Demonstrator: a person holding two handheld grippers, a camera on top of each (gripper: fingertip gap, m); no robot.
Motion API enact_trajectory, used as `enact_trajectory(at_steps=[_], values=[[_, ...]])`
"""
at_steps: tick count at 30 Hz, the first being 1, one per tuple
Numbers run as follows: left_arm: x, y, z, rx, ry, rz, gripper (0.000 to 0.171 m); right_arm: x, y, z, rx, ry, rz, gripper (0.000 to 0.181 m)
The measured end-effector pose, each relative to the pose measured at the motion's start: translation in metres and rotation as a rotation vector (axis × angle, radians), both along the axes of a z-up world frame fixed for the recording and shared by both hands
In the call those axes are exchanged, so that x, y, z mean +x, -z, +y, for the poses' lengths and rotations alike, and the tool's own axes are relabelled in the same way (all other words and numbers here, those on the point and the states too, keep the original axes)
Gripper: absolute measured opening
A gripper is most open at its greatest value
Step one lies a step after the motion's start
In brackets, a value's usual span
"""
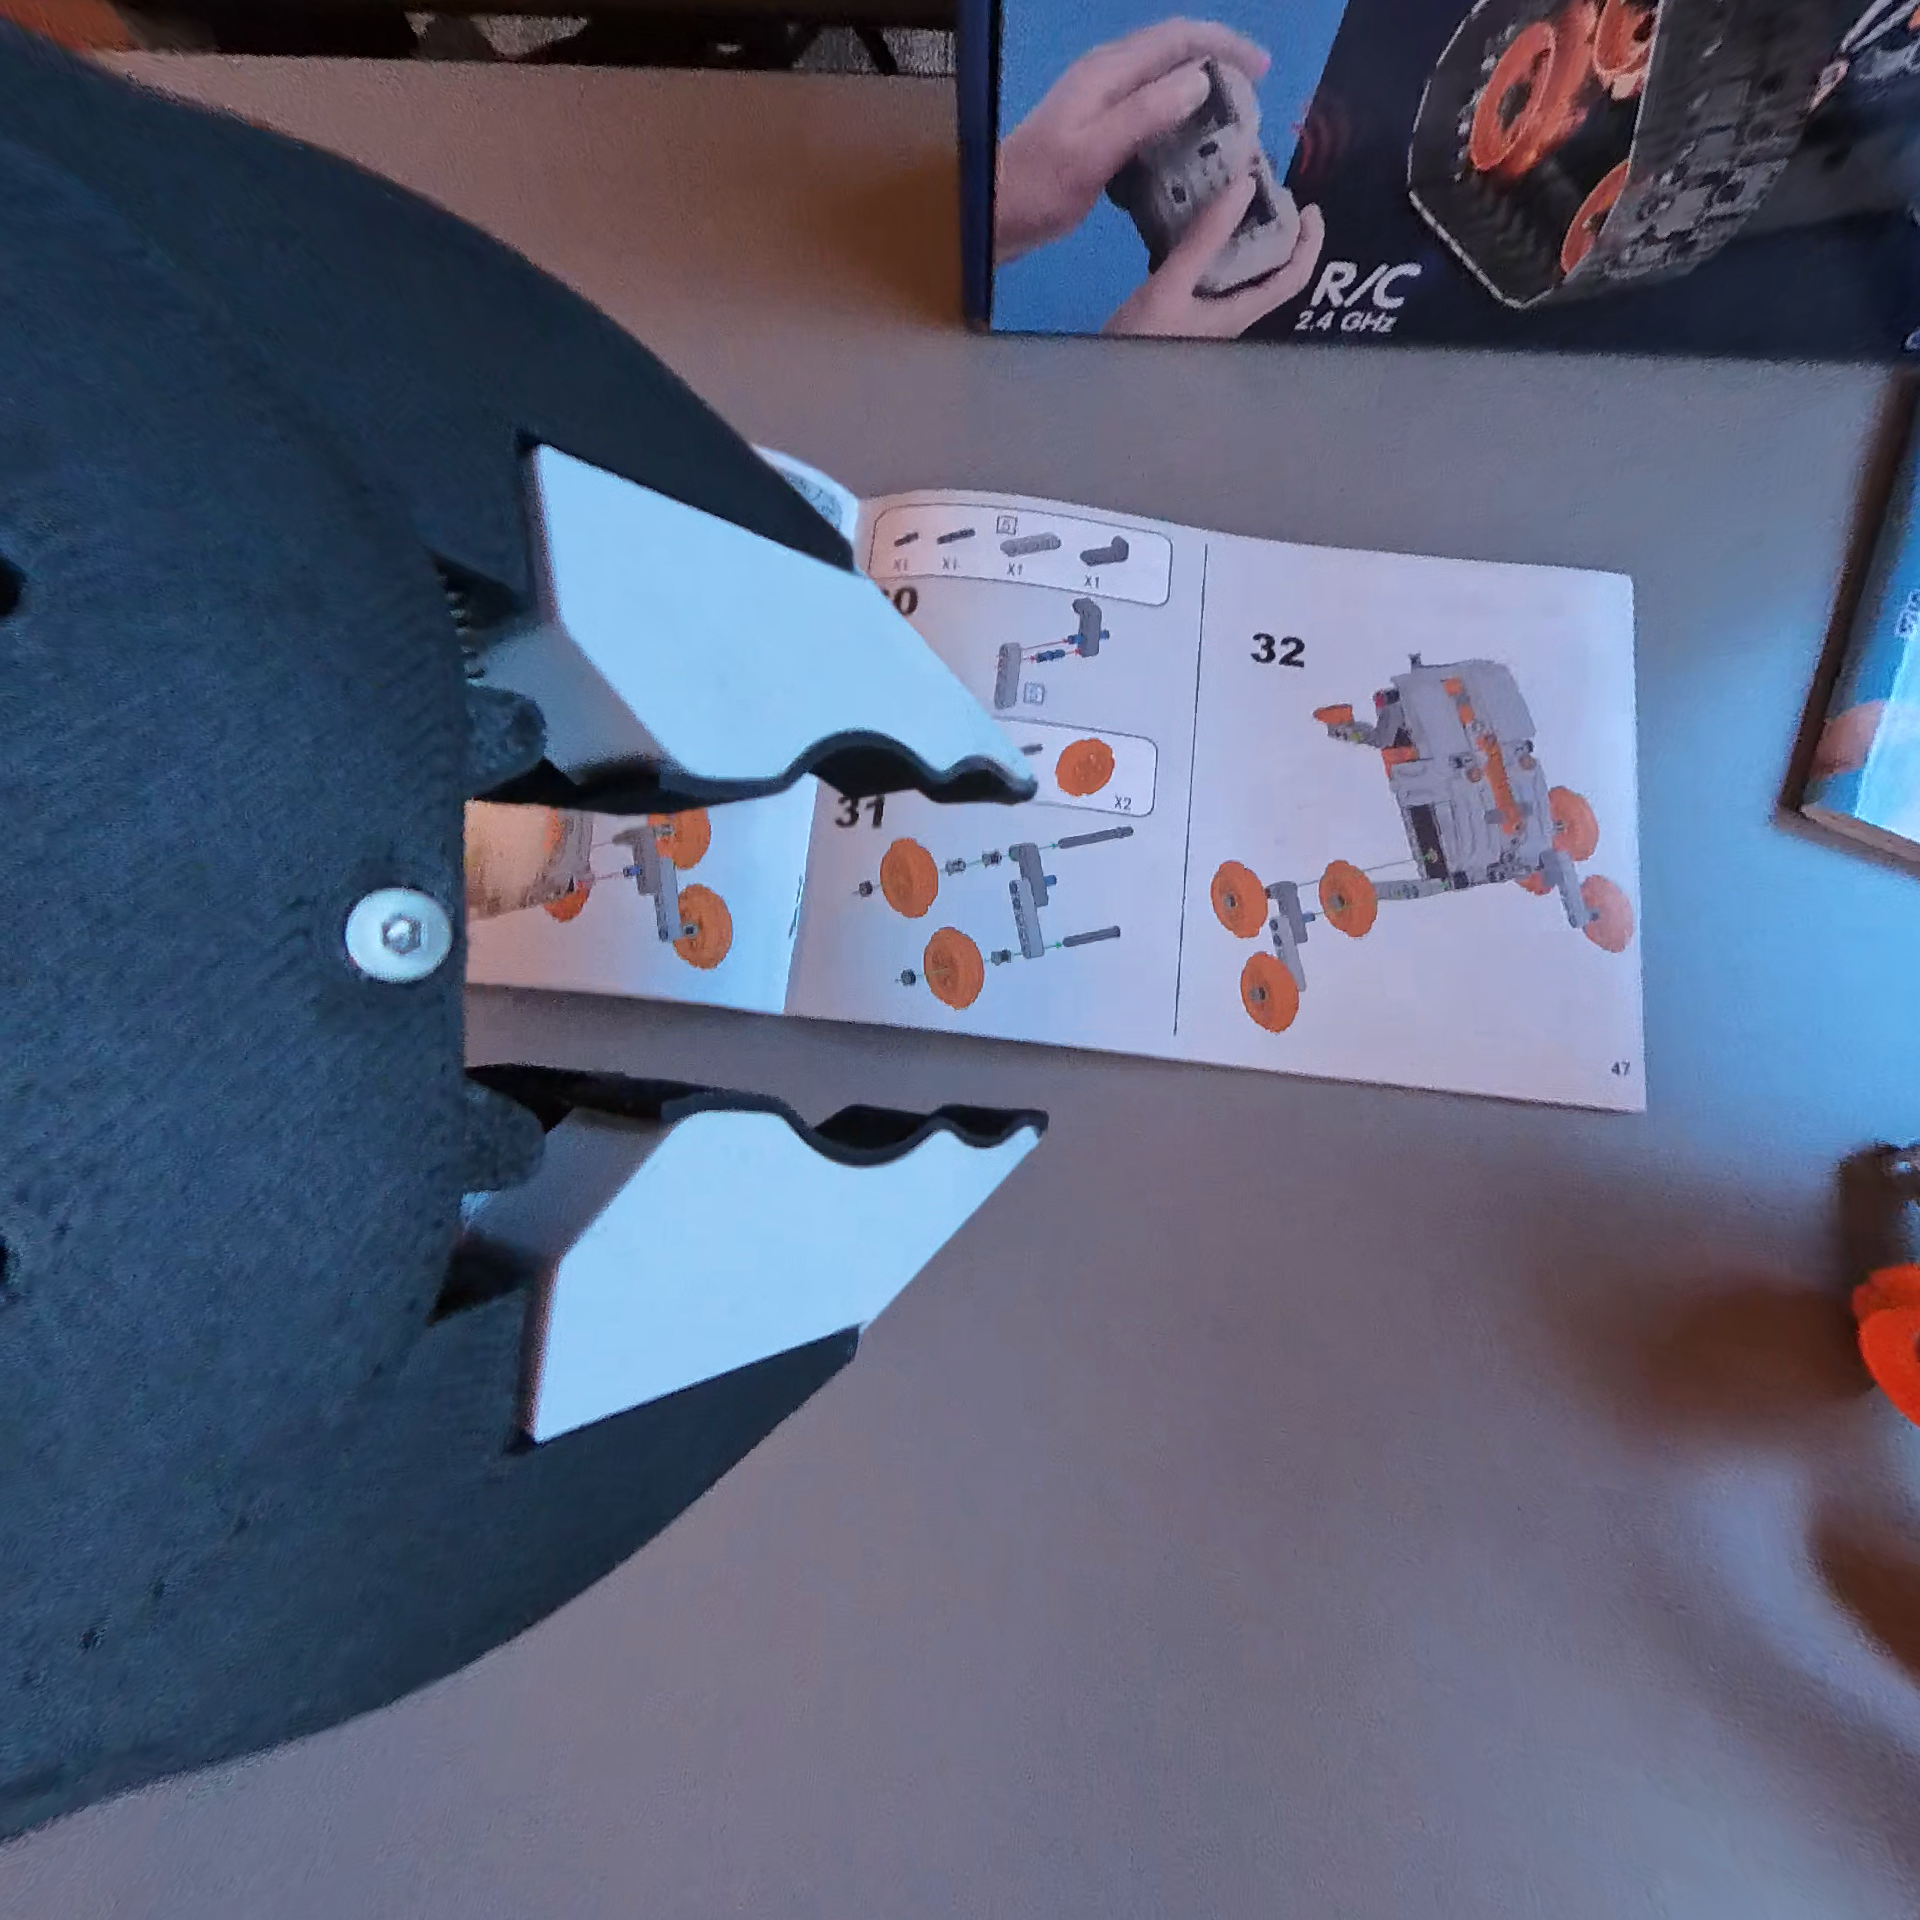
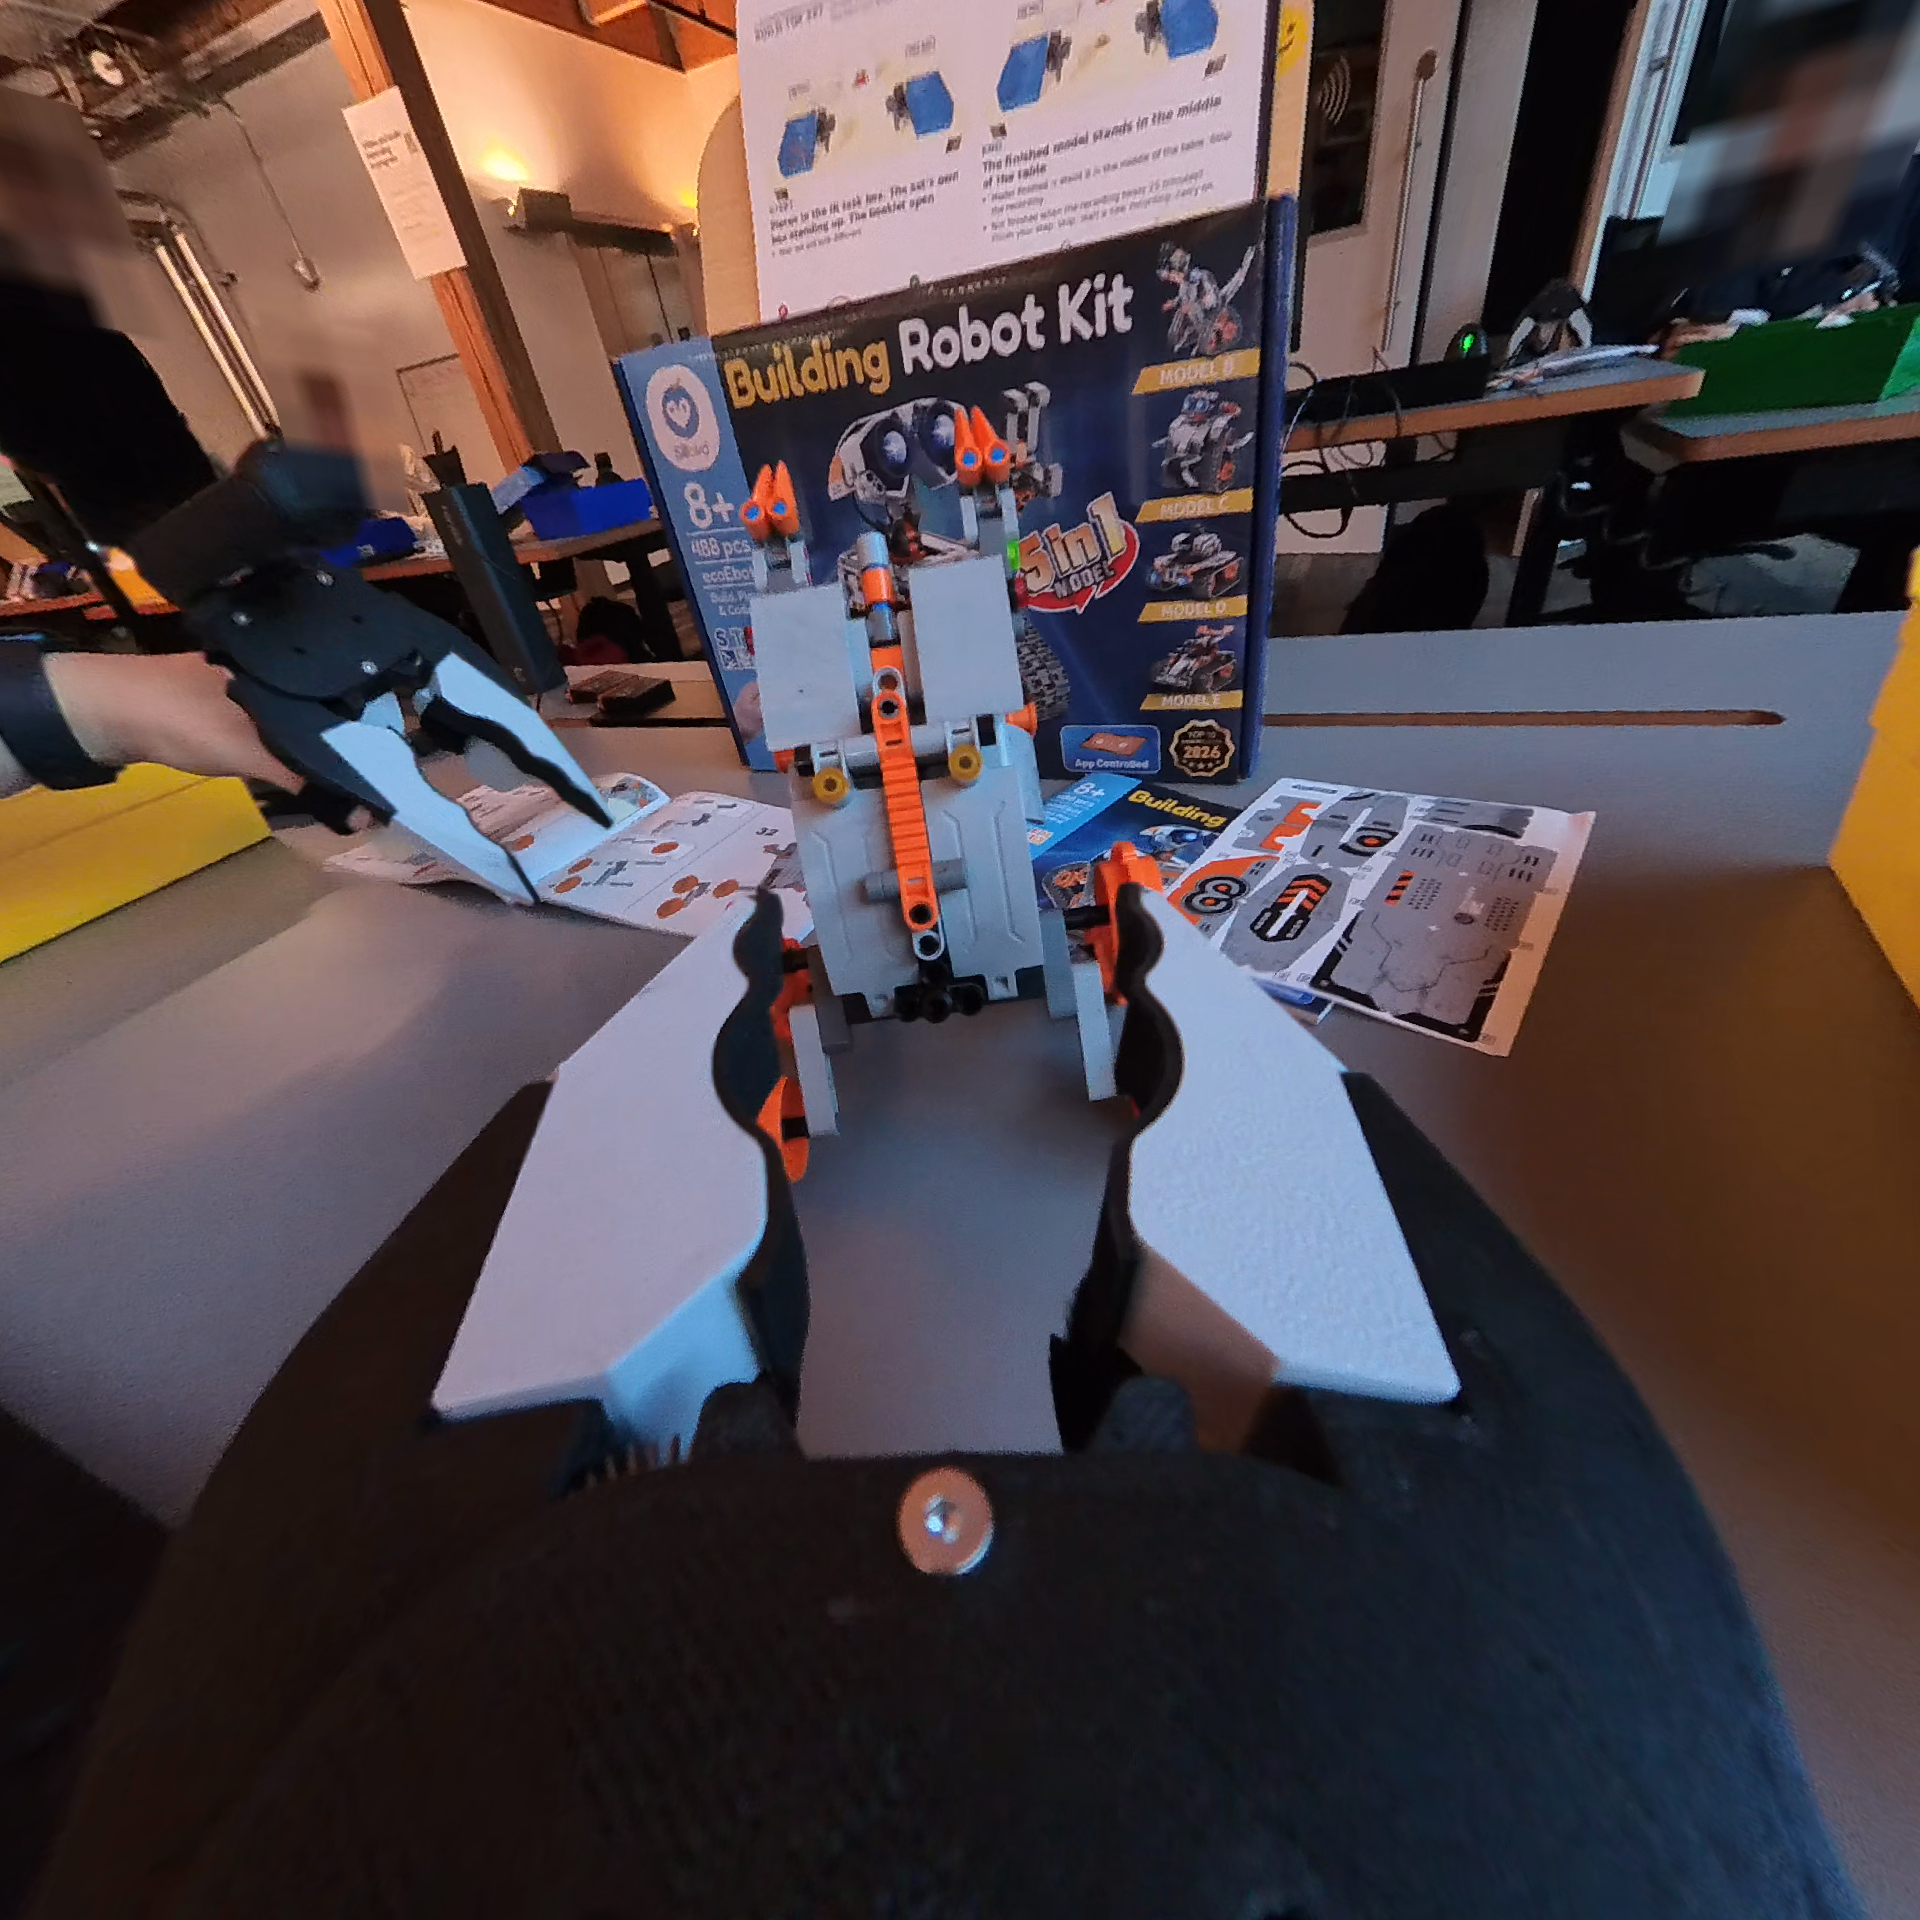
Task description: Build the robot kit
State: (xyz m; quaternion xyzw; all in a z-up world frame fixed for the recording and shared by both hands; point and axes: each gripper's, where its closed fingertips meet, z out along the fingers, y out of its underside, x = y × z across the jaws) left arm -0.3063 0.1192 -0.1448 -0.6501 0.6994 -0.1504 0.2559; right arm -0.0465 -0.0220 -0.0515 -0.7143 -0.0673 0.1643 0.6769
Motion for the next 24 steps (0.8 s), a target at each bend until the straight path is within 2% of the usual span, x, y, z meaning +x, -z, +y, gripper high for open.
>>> enact_trajectory(at_steps=[5, 9, 14, 24], values=[[0.007, 0.007, 0.0, -0.037, -0.057, -0.037, 0.057, 0.004, -0.007, -0.002, 0.027, -0.023, 0.053, 0.061], [0.007, 0.013, 0.001, 0.036, -0.072, -0.022, 0.054, -0.001, -0.009, -0.007, 0.036, -0.069, 0.086, 0.06], [0.009, 0.016, 0.003, 0.027, -0.096, -0.039, 0.052, 0.003, -0.011, -0.008, 0.045, -0.055, 0.1, 0.06], [0.014, 0.017, 0.004, -0.016, -0.066, -0.019, 0.046, 0.002, -0.005, -0.004, 0.016, -0.055, 0.091, 0.059]])
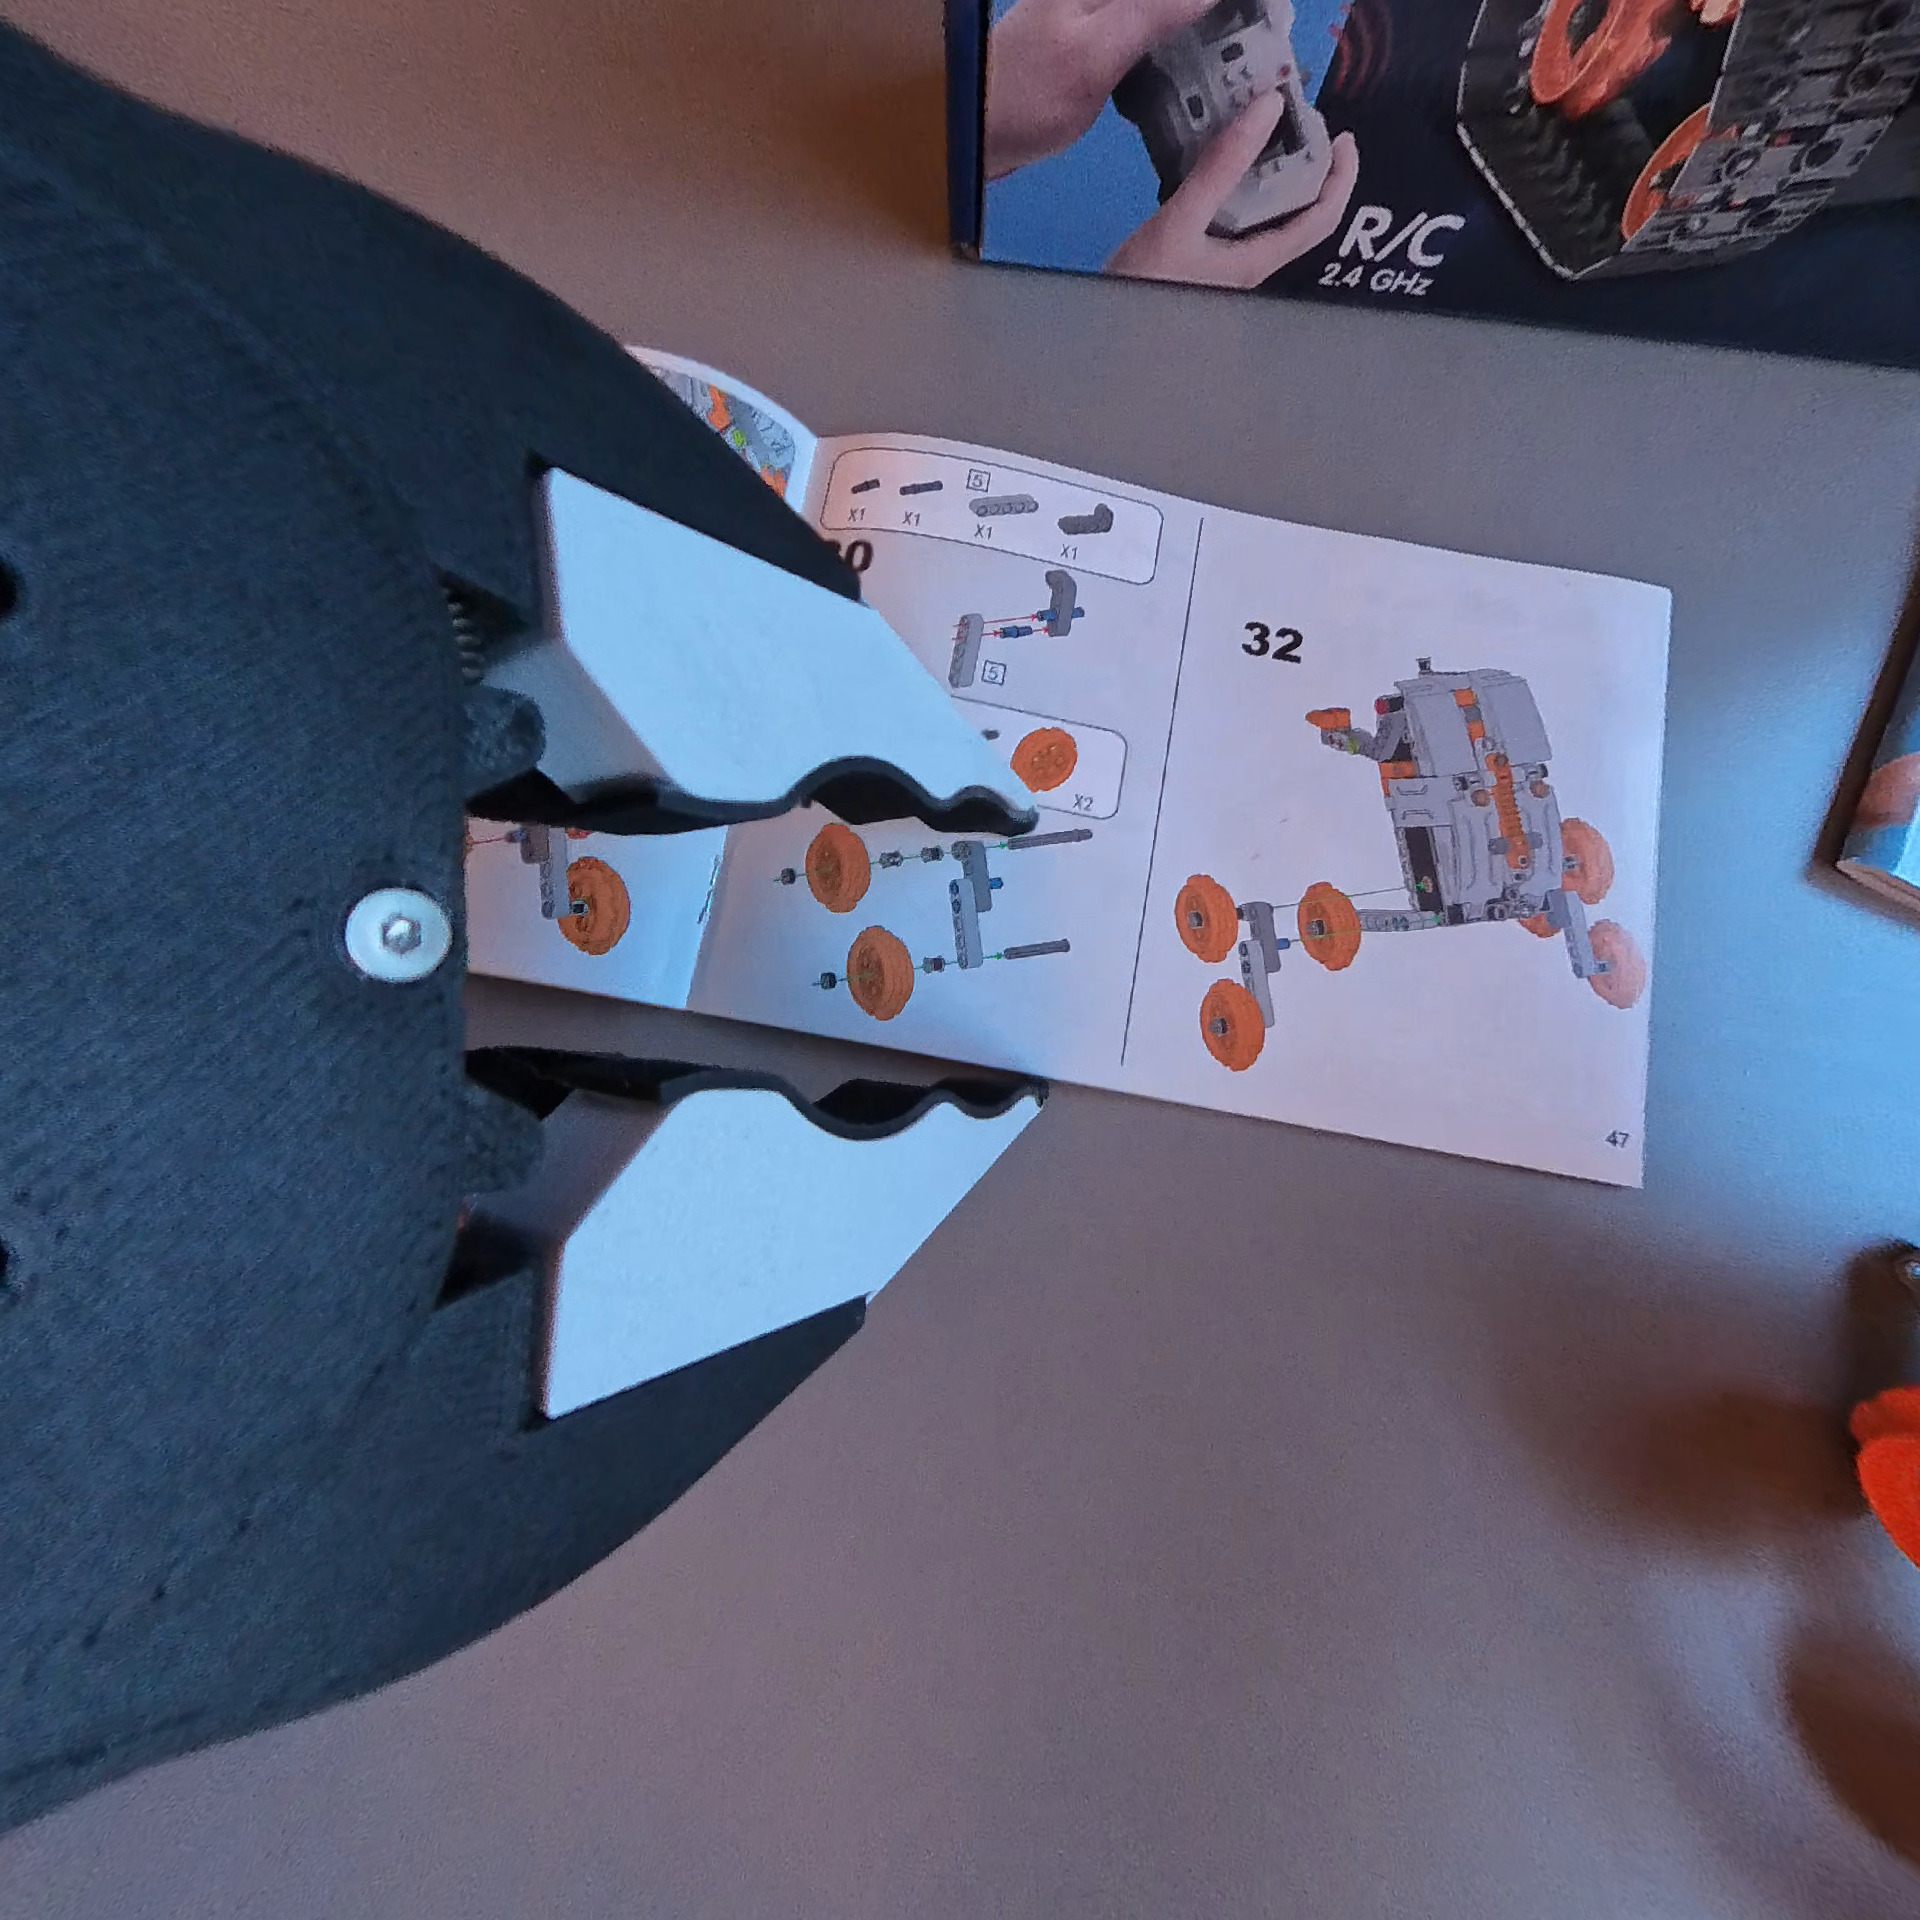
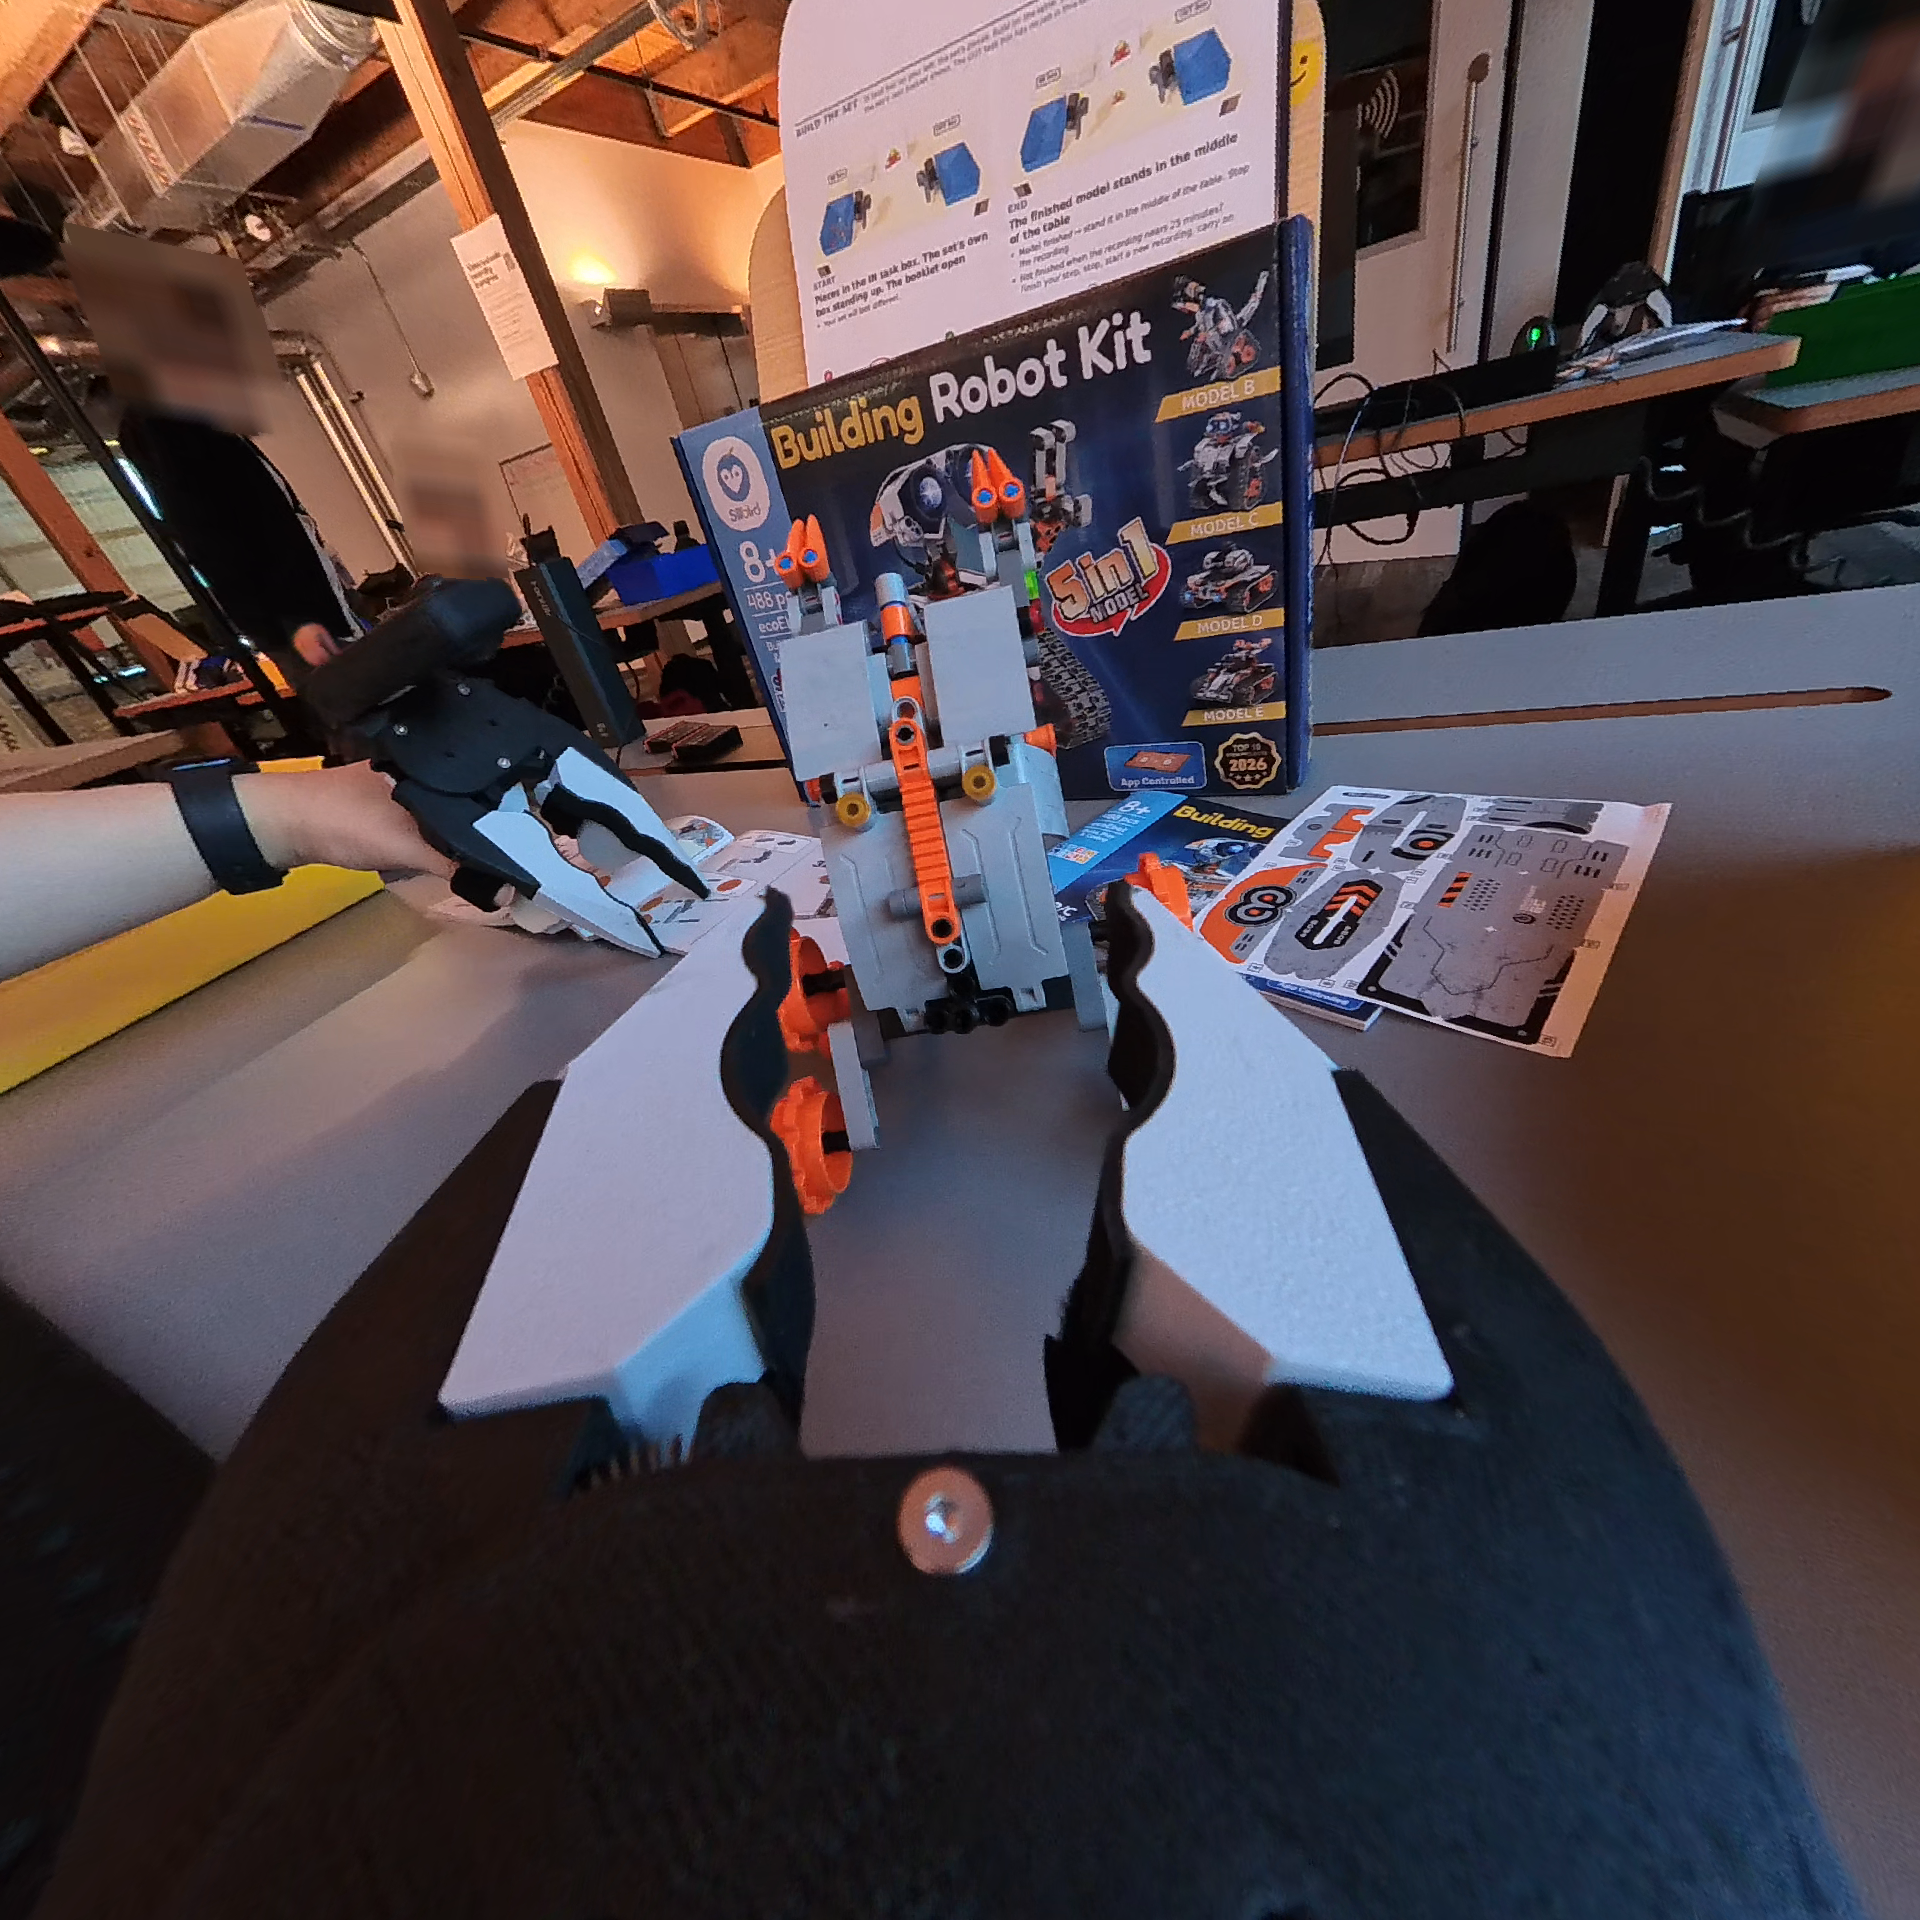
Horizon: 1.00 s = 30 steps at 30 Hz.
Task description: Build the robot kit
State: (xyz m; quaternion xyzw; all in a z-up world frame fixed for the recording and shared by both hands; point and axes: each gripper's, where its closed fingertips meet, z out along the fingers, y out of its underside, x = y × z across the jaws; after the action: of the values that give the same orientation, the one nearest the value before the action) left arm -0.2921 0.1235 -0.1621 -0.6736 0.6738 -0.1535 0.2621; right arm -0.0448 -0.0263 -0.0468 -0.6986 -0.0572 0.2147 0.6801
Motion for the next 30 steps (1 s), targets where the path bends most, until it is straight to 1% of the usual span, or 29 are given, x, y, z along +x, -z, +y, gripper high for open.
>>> enact_trajectory(at_steps=[6, 16, 30], values=[[0.0009, -0.0004, -0.0007, 0.008, 0.006, 0.006, 0.045, -0.0009, 0.0024, 0.001, -0.013, -0.007, 0.002, 0.059], [-0.0009, -0.0002, -0.0057, 0.003, 0.007, 0.014, 0.042, 0.0041, 0.0039, 0.0022, -0.016, 0.018, -0.005, 0.059], [-0.0021, 0.0007, -0.0067, -0.041, -0.022, -0.041, 0.038, 0.0059, 0.0062, 0.0015, -0.015, 0.027, -0.043, 0.057]])
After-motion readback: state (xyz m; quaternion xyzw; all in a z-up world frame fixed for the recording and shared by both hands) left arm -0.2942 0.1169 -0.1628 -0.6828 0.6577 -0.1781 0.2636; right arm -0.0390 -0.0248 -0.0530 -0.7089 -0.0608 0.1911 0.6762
